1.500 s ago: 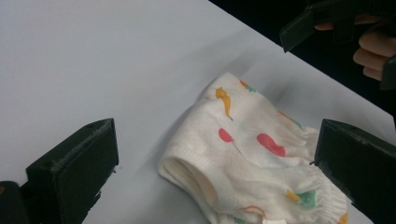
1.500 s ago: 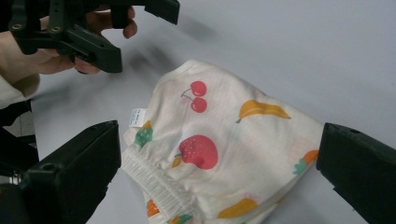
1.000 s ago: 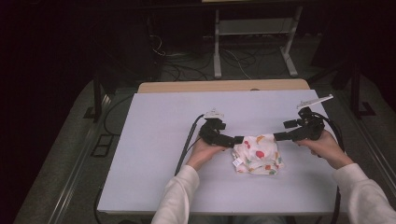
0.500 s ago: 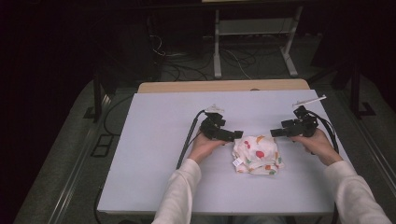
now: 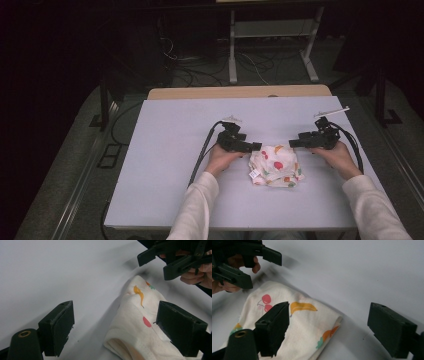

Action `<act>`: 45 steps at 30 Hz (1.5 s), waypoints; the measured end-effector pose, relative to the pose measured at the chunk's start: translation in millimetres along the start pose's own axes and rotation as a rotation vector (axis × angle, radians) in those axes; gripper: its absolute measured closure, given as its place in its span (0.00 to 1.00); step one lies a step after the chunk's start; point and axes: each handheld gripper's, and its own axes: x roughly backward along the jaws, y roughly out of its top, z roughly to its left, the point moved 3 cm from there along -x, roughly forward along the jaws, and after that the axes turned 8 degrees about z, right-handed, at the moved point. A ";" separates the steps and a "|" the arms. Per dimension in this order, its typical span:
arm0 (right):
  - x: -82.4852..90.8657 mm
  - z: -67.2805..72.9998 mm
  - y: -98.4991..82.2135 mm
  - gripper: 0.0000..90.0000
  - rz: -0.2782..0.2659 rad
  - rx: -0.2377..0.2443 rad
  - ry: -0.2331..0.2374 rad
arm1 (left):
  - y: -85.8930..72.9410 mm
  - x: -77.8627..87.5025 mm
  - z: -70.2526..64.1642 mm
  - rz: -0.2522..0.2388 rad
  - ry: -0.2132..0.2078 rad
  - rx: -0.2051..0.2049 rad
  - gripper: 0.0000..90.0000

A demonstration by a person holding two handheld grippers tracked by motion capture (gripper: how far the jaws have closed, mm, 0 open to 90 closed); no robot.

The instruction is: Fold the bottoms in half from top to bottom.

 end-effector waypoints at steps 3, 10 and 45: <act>-2.2 -0.7 -3.0 0.27 -0.007 0.008 0.012 | -0.4 -3.8 -0.7 -0.007 -0.010 0.007 0.17; -6.1 -2.7 -6.2 0.35 0.016 0.007 0.020 | -3.0 -10.7 -1.1 0.009 -0.039 0.022 0.22; -22.8 33.0 2.9 0.98 0.003 0.094 -0.014 | -13.9 22.1 4.5 0.116 -0.021 -0.020 0.90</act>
